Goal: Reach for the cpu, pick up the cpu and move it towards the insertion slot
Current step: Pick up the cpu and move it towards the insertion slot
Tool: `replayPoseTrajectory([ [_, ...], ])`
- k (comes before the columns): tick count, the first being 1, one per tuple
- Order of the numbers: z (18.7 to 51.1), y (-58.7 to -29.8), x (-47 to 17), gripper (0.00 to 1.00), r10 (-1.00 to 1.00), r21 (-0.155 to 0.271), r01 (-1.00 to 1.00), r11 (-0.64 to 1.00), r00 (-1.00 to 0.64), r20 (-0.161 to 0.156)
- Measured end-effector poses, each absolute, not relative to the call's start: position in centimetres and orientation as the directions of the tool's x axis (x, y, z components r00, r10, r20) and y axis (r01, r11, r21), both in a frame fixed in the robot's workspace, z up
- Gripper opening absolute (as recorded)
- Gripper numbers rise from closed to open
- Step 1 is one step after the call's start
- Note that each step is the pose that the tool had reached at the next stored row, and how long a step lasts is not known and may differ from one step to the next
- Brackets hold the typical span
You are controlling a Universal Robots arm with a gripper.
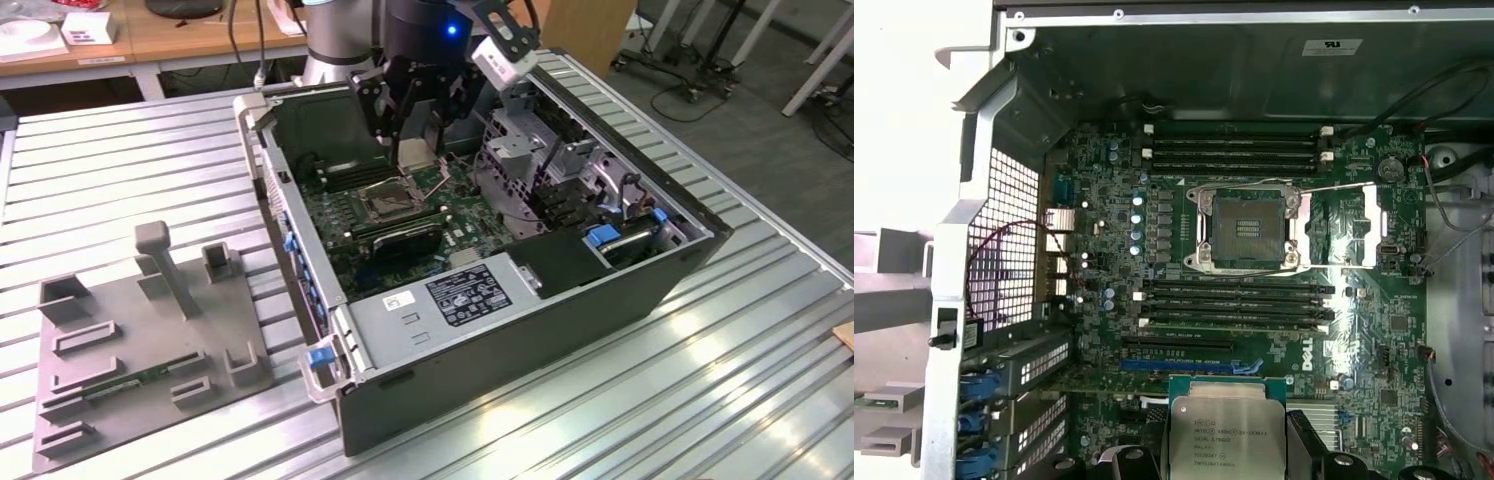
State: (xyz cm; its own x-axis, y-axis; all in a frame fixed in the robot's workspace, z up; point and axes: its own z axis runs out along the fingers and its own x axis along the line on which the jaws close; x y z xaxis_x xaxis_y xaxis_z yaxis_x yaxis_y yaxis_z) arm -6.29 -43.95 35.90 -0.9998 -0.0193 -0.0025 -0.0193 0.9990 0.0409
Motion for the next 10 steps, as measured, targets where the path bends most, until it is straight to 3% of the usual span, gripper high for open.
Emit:
replayPoseTrajectory([
  [10,35.27,-43.95,-6.29,0.54,-0.019,0.041,-0.019,0.999,-1.000,-0.002],
])
